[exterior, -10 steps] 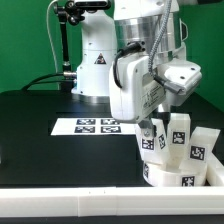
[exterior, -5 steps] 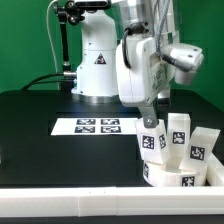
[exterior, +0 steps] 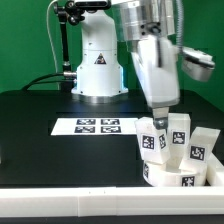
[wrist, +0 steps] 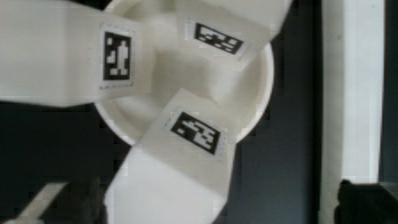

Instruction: Assemble stool

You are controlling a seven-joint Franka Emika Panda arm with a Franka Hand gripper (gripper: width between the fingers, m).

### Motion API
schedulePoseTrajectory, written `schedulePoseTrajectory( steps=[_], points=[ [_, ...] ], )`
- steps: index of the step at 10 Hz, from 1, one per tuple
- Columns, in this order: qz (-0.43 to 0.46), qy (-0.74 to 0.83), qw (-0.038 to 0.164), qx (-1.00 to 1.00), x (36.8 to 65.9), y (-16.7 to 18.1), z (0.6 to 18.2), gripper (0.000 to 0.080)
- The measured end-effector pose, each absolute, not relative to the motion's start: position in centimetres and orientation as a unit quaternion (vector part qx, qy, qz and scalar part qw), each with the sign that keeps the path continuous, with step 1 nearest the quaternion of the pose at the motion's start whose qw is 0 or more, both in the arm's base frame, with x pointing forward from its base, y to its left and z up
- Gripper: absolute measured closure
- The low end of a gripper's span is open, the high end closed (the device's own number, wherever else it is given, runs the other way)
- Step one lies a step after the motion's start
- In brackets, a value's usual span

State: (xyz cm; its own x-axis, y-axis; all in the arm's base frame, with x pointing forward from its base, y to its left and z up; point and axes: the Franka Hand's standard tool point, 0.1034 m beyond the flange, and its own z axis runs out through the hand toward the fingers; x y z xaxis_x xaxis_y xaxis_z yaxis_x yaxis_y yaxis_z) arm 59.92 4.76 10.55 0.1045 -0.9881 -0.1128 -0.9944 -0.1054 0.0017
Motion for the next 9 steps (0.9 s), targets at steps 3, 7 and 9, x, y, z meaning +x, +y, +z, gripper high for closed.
schedulePoseTrajectory(
  steps=[3,7,9],
  points=[
    [0.029,0.541,0.037,-0.839,60.2,4.82,11.04,0.015],
    [0.021,0.422,0.04,-0.906,60.24,4.63,11.05,0.015],
    [0.019,0.375,0.04,-0.926,60.23,4.52,11.02,0.015]
  ],
)
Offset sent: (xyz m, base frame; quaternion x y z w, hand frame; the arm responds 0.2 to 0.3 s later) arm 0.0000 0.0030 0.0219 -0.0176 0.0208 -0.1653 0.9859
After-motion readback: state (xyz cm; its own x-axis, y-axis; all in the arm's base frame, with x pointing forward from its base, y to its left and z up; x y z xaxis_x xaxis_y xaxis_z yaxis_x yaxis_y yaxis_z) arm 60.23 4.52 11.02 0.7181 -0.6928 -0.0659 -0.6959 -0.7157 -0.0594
